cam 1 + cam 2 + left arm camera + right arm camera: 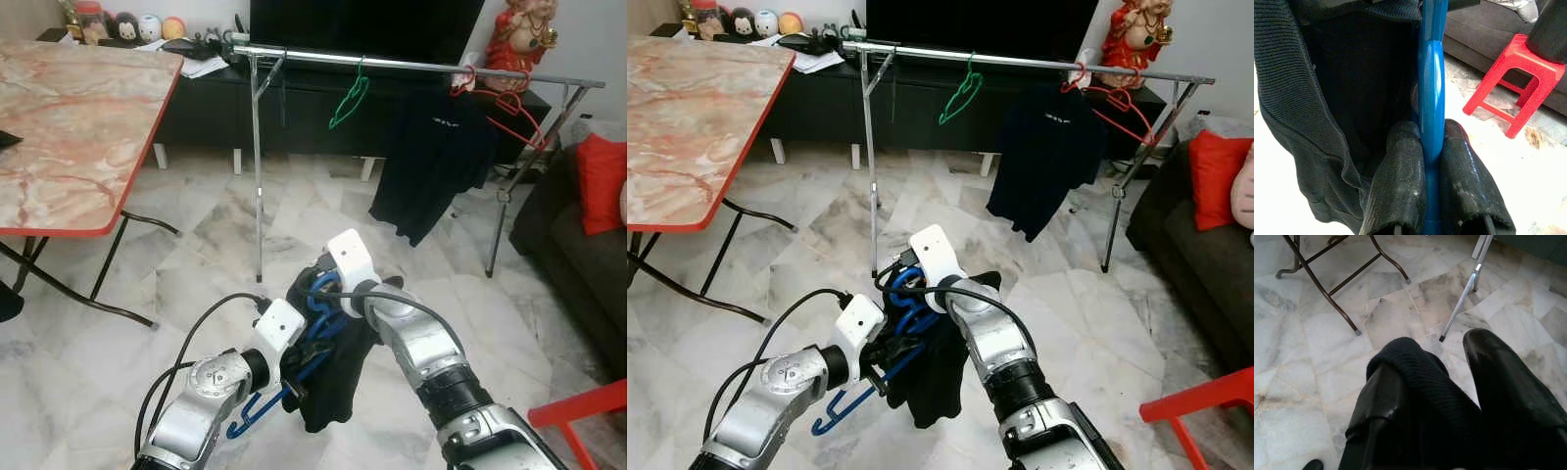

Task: Hang hanger

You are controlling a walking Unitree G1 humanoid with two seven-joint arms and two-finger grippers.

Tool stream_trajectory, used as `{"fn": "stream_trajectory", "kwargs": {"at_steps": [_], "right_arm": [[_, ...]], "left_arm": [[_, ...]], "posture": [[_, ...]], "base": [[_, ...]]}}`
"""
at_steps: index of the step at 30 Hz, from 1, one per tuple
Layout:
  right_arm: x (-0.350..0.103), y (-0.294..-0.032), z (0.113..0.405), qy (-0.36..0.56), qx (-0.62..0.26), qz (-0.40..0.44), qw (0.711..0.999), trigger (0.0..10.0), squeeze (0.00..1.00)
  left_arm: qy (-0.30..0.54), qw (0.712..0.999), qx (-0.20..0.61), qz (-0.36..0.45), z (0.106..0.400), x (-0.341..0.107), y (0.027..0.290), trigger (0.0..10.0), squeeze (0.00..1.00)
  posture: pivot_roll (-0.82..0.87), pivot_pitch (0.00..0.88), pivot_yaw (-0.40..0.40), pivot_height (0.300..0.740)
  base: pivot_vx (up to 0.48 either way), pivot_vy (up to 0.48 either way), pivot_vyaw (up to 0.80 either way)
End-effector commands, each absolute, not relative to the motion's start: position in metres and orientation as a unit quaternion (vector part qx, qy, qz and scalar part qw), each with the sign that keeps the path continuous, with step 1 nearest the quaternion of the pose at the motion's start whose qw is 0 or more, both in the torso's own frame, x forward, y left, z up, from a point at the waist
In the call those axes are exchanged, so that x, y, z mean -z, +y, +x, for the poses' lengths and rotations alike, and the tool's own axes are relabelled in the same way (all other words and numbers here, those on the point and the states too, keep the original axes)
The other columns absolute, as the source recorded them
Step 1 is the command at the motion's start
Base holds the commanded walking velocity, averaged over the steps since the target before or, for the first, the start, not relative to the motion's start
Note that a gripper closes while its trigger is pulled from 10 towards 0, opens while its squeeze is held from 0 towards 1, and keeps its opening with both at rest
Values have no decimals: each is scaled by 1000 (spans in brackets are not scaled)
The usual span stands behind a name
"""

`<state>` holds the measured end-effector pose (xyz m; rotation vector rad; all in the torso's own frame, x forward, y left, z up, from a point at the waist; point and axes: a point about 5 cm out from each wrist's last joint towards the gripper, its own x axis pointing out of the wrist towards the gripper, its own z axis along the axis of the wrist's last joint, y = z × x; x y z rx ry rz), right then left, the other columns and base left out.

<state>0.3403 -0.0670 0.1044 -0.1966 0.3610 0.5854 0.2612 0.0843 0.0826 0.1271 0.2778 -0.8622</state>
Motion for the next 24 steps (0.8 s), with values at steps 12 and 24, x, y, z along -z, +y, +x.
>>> {"fn": "stream_trajectory", "kwargs": {"at_steps": [12,24], "right_arm": [[-112,-76,345,165,-291,-176,926,10000,1000],[-120,-95,352,172,-290,-180,924,10000,1000]], "left_arm": [[102,897,427,55,266,-93,74,10000,0],[105,898,424,56,264,-90,74,10000,0]], "posture": [[4,0,-183,740],[0,0,-185,740]], "base": [[0,0,0],[0,0,0]]}}
